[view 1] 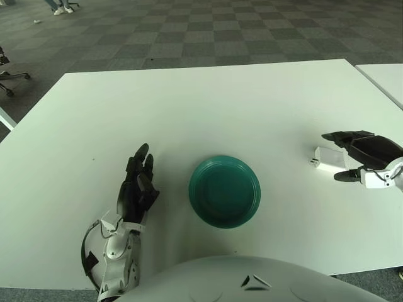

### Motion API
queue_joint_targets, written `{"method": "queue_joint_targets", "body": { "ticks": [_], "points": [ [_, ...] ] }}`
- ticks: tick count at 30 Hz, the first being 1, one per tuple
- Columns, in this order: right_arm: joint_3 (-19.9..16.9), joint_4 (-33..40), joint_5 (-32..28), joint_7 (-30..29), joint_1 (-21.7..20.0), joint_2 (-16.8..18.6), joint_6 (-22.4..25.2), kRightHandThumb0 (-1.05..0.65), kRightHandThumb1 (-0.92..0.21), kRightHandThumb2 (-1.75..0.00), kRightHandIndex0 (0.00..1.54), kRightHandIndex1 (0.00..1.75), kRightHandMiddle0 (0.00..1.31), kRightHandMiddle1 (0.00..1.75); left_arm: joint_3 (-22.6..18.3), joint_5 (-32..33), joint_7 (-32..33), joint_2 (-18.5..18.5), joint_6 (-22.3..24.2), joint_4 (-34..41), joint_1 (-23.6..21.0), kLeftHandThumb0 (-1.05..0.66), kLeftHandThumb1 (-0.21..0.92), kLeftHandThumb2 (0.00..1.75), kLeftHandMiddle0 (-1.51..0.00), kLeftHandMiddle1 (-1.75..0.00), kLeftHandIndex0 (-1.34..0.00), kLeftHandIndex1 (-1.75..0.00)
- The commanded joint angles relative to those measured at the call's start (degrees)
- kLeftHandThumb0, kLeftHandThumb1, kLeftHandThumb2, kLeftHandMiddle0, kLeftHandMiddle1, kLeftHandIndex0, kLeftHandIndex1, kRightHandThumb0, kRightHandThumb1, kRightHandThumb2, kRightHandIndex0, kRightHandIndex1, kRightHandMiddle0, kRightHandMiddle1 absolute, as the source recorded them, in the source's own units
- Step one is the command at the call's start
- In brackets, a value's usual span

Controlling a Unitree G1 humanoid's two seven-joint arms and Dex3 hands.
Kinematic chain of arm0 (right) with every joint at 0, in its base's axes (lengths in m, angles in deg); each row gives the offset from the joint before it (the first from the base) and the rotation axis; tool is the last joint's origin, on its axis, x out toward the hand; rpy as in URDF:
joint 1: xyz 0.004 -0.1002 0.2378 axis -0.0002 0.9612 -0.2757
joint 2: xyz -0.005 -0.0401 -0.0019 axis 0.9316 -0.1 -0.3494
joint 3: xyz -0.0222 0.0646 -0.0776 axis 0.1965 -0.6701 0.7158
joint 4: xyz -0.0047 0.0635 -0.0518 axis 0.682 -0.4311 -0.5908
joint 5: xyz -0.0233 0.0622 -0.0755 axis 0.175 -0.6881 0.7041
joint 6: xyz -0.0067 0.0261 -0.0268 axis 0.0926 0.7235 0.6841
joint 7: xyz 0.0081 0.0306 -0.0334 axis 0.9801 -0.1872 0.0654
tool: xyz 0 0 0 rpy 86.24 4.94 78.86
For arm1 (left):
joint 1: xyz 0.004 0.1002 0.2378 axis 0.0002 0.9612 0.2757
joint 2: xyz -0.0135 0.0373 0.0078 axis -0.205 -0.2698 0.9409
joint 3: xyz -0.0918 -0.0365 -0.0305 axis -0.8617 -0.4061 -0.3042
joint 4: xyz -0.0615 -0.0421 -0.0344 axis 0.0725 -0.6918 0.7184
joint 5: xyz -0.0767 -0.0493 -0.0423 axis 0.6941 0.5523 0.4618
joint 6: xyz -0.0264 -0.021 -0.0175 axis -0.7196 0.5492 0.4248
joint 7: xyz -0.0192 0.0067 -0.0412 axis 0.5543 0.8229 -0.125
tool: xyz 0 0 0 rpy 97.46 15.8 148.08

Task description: Put the charger into the plate.

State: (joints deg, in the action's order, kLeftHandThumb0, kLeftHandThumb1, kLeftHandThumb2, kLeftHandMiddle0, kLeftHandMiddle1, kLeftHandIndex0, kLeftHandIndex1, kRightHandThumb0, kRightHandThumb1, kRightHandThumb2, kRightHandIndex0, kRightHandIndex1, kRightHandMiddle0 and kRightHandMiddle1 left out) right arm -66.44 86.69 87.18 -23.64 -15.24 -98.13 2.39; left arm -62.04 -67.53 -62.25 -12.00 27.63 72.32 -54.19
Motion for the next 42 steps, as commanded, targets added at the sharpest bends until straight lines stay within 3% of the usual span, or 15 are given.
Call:
{"method": "queue_joint_targets", "body": {
  "ticks": [1,21,42],
  "points": [
    [1.4,-0.7,0.3,0.6,-1.5,0.3,0.7,-1.05,-0.92,-0.56,0.18,0.01,0.00,0.30,0.0,-0.3,0.2,0.3,2.1,-1.9,1.3,-0.88,0.92,1.03,-0.19,0.00,0.00,-0.54],
    [7.6,-5.0,2.3,-1.0,-5.0,3.0,3.4,-1.05,-0.92,-0.55,0.17,0.01,0.00,0.40,0.6,-1.3,0.8,1.1,2.3,-1.2,1.5,-0.88,0.92,1.03,-0.19,0.00,0.00,-0.54],
    [15.0,-21.7,4.0,-8.0,-11.3,5.8,2.3,-0.98,-0.92,-0.43,0.19,0.01,0.00,0.38,0.3,-1.6,0.8,1.4,2.9,-0.8,1.3,-0.88,0.92,1.03,-0.19,0.00,0.00,-0.54]
  ]
}}
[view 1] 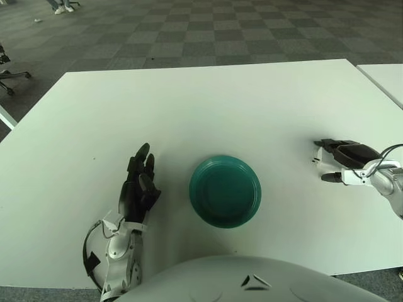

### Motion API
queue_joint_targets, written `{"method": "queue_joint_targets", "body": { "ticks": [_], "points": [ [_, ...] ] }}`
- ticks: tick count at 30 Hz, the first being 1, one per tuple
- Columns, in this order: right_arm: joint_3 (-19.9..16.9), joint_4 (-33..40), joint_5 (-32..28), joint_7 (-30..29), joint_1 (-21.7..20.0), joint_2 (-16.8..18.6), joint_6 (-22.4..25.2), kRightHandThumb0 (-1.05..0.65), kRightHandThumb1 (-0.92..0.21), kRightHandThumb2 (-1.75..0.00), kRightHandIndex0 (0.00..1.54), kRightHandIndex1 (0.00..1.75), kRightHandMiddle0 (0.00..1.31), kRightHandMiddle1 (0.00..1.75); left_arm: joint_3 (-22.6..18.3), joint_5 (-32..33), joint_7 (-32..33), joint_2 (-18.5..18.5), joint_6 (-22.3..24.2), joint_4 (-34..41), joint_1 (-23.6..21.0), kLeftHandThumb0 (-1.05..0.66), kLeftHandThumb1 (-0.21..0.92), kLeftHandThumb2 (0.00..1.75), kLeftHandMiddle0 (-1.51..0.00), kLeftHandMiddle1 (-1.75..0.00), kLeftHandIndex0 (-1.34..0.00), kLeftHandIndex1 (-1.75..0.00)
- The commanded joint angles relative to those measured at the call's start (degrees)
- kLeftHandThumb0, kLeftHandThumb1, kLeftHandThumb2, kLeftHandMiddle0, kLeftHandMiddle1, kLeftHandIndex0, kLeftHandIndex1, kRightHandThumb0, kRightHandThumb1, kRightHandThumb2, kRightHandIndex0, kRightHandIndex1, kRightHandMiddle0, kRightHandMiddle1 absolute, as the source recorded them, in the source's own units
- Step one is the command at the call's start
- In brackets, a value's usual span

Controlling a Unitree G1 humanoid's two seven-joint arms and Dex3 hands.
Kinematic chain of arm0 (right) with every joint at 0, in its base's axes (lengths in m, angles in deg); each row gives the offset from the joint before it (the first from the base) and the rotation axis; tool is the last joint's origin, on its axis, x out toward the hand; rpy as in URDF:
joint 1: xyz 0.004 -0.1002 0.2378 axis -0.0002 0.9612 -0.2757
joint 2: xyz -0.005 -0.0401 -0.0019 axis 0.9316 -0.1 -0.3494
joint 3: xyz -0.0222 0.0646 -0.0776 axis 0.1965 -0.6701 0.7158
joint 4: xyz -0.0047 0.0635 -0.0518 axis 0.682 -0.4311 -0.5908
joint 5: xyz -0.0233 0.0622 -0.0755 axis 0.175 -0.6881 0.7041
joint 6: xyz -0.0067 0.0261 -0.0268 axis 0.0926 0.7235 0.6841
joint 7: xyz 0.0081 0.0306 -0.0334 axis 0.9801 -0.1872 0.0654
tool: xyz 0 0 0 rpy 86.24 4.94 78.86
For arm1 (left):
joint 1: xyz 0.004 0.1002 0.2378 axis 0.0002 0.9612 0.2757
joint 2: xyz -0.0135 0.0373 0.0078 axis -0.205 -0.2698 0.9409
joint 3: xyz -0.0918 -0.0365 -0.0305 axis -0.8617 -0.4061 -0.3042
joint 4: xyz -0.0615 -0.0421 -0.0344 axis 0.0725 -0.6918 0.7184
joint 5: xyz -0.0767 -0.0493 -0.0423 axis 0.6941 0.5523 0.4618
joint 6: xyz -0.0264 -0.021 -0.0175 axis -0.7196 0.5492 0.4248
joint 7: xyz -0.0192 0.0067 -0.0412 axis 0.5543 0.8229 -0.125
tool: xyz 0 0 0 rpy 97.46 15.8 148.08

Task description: Put the charger into the plate.

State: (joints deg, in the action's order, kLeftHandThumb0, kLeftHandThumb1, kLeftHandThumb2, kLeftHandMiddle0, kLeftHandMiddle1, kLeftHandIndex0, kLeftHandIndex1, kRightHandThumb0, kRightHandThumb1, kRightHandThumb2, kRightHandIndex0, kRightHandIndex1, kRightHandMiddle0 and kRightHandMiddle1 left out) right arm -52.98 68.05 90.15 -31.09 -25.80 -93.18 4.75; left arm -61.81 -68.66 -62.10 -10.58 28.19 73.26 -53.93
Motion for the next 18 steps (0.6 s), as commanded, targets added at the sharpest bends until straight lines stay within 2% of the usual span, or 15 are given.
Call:
{"method": "queue_joint_targets", "body": {
  "ticks": [1,13,17,18],
  "points": [
    [1.8,-3.4,1.0,-0.8,-1.0,0.9,-0.2,-0.98,-0.92,-0.43,0.19,0.01,0.00,0.38,0.1,-0.4,0.6,0.0,2.3,-1.8,1.0,-0.88,0.92,1.03,-0.19,0.00,0.00,-0.54],
    [4.9,-11.4,0.5,-4.0,-4.9,1.5,-2.7,-0.94,-0.92,-0.39,0.26,0.04,0.00,0.40,-0.3,-0.2,0.4,-0.2,2.6,-1.8,0.7,-0.88,0.92,1.03,-0.19,0.00,0.00,-0.54],
    [5.3,-13.5,0.1,-5.5,-5.7,2.0,-3.3,-0.89,-0.92,-0.35,0.33,0.06,0.00,0.48,-0.4,-0.1,0.4,-0.3,2.7,-1.8,0.6,-0.88,0.92,1.03,-0.19,0.00,0.00,-0.54],
    [5.3,-14.1,-0.1,-5.9,-5.9,2.1,-3.5,-0.87,-0.92,-0.33,0.37,0.08,0.00,0.55,-0.4,-0.1,0.3,-0.3,2.7,-1.8,0.6,-0.88,0.92,1.03,-0.19,0.00,0.00,-0.54]
  ]
}}
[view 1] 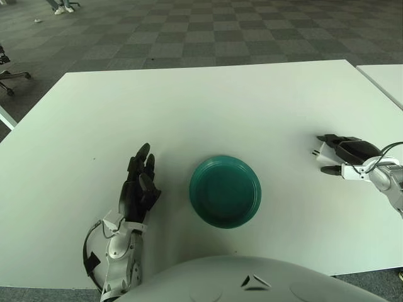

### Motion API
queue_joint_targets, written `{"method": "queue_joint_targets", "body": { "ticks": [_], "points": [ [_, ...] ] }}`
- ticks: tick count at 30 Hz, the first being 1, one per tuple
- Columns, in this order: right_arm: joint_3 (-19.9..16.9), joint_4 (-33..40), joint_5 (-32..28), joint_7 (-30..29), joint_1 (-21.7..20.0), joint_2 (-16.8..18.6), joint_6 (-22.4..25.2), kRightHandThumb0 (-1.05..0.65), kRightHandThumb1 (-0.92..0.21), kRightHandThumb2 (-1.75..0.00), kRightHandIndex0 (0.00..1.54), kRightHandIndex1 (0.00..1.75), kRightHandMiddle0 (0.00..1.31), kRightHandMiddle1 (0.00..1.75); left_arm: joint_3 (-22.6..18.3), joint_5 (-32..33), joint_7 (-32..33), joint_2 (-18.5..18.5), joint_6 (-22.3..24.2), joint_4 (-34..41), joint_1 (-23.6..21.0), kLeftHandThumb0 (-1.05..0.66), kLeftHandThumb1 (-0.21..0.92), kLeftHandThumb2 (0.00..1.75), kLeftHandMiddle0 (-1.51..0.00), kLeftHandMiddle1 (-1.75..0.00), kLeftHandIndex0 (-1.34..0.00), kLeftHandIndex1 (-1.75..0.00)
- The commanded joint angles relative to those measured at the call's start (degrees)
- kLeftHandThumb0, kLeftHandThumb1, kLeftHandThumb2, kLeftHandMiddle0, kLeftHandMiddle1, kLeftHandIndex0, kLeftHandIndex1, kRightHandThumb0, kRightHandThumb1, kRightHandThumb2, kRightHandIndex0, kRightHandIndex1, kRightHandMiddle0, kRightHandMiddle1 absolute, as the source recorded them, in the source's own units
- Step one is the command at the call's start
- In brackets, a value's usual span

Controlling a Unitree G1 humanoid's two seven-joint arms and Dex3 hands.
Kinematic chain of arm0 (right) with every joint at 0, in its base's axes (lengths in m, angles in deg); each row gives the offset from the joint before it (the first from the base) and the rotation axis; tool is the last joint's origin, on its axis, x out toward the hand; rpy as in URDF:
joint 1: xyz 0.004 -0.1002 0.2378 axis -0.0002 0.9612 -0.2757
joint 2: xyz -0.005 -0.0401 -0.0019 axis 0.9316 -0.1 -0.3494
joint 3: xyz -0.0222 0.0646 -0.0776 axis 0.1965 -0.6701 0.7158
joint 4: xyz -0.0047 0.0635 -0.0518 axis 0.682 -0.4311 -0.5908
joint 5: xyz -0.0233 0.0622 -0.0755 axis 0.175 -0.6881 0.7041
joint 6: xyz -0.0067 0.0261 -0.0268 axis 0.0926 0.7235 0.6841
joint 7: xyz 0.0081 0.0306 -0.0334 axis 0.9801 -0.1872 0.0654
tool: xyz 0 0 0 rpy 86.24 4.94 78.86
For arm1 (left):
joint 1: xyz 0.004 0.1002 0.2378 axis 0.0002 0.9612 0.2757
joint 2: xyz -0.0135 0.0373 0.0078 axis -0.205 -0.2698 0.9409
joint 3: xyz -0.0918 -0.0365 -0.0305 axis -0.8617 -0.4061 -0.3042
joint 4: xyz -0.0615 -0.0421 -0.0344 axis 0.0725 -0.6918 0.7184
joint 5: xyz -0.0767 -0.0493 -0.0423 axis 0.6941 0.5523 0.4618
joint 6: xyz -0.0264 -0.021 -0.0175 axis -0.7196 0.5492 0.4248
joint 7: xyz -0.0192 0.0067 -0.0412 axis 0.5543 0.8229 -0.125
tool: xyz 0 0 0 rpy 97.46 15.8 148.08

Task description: Put the charger into the plate.

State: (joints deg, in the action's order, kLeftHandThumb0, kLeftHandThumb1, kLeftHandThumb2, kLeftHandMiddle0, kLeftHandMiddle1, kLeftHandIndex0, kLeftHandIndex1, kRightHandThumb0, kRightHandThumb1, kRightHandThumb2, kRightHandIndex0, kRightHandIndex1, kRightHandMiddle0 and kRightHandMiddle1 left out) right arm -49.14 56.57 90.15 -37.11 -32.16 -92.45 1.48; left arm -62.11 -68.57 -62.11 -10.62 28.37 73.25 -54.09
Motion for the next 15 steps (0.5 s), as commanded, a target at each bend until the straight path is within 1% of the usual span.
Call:
{"method": "queue_joint_targets", "body": {
  "ticks": [1,2,3,4,5,6,8,9,11,12,15],
  "points": [
    [1.5,-3.5,-0.3,-0.4,0.2,1.7,-0.3,-0.86,-0.92,-0.33,0.39,0.09,0.00,0.57,-0.2,-0.1,0.3,-0.3,2.5,-1.9,0.7,-0.88,0.92,1.03,-0.19,0.00,0.00,-0.54],
    [1.5,-4.1,-0.4,-0.8,0.0,1.9,-0.4,-0.83,-0.92,-0.32,0.45,0.13,0.00,0.72,-0.2,-0.1,0.3,-0.4,2.6,-1.9,0.7,-0.88,0.92,1.03,-0.19,0.00,0.00,-0.54],
    [1.4,-4.9,-0.7,-1.3,-0.2,2.3,-0.3,-0.82,-0.92,-0.31,0.47,0.15,0.00,0.77,-0.2,-0.1,0.3,-0.4,2.6,-1.9,0.7,-0.88,0.92,1.03,-0.19,0.00,0.00,-0.54],
    [1.4,-5.5,-0.9,-1.6,-0.4,2.5,-0.3,-0.80,-0.92,-0.31,0.48,0.36,0.00,0.98,-0.2,-0.1,0.3,-0.4,2.6,-1.9,0.7,-0.88,0.92,1.03,-0.19,0.00,0.00,-0.54],
    [1.4,-6.0,-1.2,-2.0,-0.6,2.7,-0.3,-0.78,-0.92,-0.32,0.46,0.55,0.00,1.13,-0.3,0.0,0.3,-0.4,2.6,-1.9,0.6,-0.88,0.92,1.03,-0.19,0.00,0.00,-0.54],
    [1.5,-6.4,-1.3,-2.3,-0.7,2.9,-0.2,-0.78,-0.92,-0.32,0.46,0.65,0.00,1.20,-0.3,0.0,0.2,-0.4,2.6,-2.0,0.6,-0.88,0.92,1.03,-0.19,0.00,0.00,-0.54],
    [1.5,-6.8,-1.4,-3.3,-0.8,3.2,0.2,-0.75,-0.92,-0.33,0.45,0.95,0.01,1.40,-0.4,0.1,0.2,-0.5,2.7,-2.1,0.5,-0.88,0.92,1.03,-0.19,0.00,0.00,-0.54],
    [1.6,-7.1,-1.1,-4.3,-0.9,3.4,0.7,-0.74,-0.92,-0.33,0.45,1.01,0.02,1.43,-0.4,0.1,0.2,-0.5,2.7,-2.1,0.5,-0.88,0.92,1.03,-0.19,0.00,0.00,-0.54],
    [1.9,-7.5,-0.4,-6.0,-1.1,3.8,1.6,-0.70,-0.92,-0.37,0.45,1.32,0.08,1.59,-0.5,0.2,0.1,-0.6,2.7,-2.2,0.3,-0.88,0.92,1.03,-0.19,0.00,0.00,-0.54],
    [2.1,-7.7,-0.1,-6.8,-1.2,3.8,1.9,-0.69,-0.92,-0.38,0.46,1.41,0.10,1.64,-0.6,0.2,0.1,-0.6,2.7,-2.2,0.3,-0.88,0.92,1.03,-0.19,0.00,0.00,-0.54],
    [2.6,-8.1,0.2,-8.2,-1.3,4.0,2.2,-0.67,-0.92,-0.40,0.46,1.63,0.16,1.71,-0.7,0.2,0.0,-0.7,2.8,-2.3,0.2,-0.88,0.92,1.03,-0.19,0.00,0.00,-0.54]
  ]
}}
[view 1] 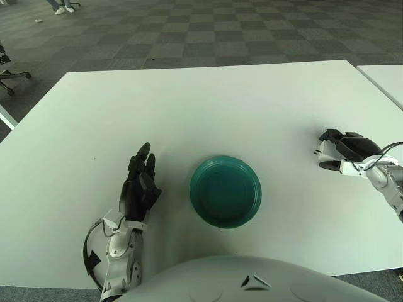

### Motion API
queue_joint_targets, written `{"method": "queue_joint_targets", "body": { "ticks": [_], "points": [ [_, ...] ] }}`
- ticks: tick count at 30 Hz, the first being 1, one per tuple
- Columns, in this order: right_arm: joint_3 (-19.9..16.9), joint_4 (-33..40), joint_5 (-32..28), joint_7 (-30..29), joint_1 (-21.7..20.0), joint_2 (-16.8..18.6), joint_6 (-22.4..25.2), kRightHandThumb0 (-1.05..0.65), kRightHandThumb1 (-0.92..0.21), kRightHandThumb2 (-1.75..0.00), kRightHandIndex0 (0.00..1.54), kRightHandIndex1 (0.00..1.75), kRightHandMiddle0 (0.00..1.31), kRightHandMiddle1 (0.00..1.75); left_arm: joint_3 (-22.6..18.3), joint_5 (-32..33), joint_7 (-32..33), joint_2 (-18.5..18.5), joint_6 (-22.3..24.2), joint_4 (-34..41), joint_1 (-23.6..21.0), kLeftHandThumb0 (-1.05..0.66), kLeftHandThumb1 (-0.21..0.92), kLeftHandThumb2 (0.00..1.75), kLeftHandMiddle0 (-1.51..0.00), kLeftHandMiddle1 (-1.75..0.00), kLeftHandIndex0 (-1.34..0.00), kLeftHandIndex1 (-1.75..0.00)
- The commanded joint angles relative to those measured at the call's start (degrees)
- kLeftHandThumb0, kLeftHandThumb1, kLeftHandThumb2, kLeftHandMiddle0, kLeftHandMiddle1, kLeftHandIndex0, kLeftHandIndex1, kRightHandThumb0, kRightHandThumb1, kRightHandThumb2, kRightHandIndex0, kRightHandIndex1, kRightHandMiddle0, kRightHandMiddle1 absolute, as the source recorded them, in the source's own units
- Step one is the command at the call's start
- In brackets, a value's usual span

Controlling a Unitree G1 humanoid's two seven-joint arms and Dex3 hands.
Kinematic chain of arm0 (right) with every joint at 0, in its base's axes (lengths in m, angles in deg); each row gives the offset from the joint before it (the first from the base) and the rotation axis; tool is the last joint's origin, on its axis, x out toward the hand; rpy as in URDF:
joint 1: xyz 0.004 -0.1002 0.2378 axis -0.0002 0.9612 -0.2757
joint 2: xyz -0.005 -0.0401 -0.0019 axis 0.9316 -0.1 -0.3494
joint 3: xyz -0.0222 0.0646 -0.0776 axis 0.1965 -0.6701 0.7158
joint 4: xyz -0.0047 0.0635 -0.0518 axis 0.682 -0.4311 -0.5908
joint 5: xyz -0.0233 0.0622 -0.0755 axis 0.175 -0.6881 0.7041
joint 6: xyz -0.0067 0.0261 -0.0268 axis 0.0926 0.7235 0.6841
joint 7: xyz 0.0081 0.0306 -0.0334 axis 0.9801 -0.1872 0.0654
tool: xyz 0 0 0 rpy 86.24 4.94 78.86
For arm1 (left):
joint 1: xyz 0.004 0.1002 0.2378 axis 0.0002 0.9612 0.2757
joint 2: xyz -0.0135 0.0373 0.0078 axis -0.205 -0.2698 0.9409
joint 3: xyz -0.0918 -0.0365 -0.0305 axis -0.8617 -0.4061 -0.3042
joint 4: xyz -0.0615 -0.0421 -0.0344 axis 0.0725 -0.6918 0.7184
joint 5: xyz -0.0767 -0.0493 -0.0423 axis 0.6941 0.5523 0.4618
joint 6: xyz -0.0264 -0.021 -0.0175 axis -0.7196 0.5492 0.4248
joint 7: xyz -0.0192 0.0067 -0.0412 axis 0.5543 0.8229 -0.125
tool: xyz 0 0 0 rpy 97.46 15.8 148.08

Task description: Put the charger into the plate.

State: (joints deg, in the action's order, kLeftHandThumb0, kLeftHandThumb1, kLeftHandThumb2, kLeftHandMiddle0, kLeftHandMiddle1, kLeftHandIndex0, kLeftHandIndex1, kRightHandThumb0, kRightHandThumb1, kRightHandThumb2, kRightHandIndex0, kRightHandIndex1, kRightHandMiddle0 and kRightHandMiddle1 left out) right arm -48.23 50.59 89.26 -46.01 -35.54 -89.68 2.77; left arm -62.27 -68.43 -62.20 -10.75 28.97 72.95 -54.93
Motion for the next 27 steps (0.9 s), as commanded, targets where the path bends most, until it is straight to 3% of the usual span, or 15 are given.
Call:
{"method": "queue_joint_targets", "body": {
  "ticks": [1,2,3,6,9,27],
  "points": [
    [1.9,-2.2,1.1,0.3,2.0,1.3,1.0,-0.66,-0.92,-0.40,0.48,1.66,0.18,1.72,-0.5,0.1,0.1,-0.6,2.2,-2.0,1.0,-0.88,0.92,1.03,-0.19,0.00,0.00,-0.54],
    [2.0,-2.3,1.2,-0.4,2.0,1.4,1.3,-0.66,-0.92,-0.40,0.51,1.69,0.21,1.73,-0.6,0.1,0.1,-0.6,2.2,-2.1,0.9,-0.88,0.92,1.03,-0.19,0.00,0.00,-0.54],
    [2.1,-2.3,1.2,-1.0,2.1,1.7,1.7,-0.56,-0.83,-0.56,0.55,1.71,0.26,1.73,-0.6,0.2,0.1,-0.6,2.3,-2.1,0.9,-0.88,0.92,1.03,-0.19,0.00,0.00,-0.54],
    [2.3,-2.2,0.8,-2.0,2.4,2.1,2.6,-0.46,-0.68,-0.81,0.64,1.73,0.35,1.74,-0.7,0.2,0.1,-0.7,2.3,-2.3,0.7,-0.88,0.92,1.03,-0.19,0.00,0.00,-0.54],
    [2.2,-2.0,-0.3,-2.3,2.9,2.6,3.2,-0.42,-0.62,-0.91,0.70,1.74,0.39,1.74,-0.8,0.3,0.0,-0.8,2.3,-2.4,0.6,-0.88,0.92,1.03,-0.19,0.00,0.00,-0.54],
    [1.1,-0.1,-1.9,-4.9,4.7,3.6,2.7,-0.40,-0.59,-0.96,0.81,1.75,0.40,1.75,-1.3,0.7,-0.2,-1.2,2.3,-3.5,-0.4,-0.88,0.92,1.03,-0.19,0.00,0.00,-0.54]
  ]
}}
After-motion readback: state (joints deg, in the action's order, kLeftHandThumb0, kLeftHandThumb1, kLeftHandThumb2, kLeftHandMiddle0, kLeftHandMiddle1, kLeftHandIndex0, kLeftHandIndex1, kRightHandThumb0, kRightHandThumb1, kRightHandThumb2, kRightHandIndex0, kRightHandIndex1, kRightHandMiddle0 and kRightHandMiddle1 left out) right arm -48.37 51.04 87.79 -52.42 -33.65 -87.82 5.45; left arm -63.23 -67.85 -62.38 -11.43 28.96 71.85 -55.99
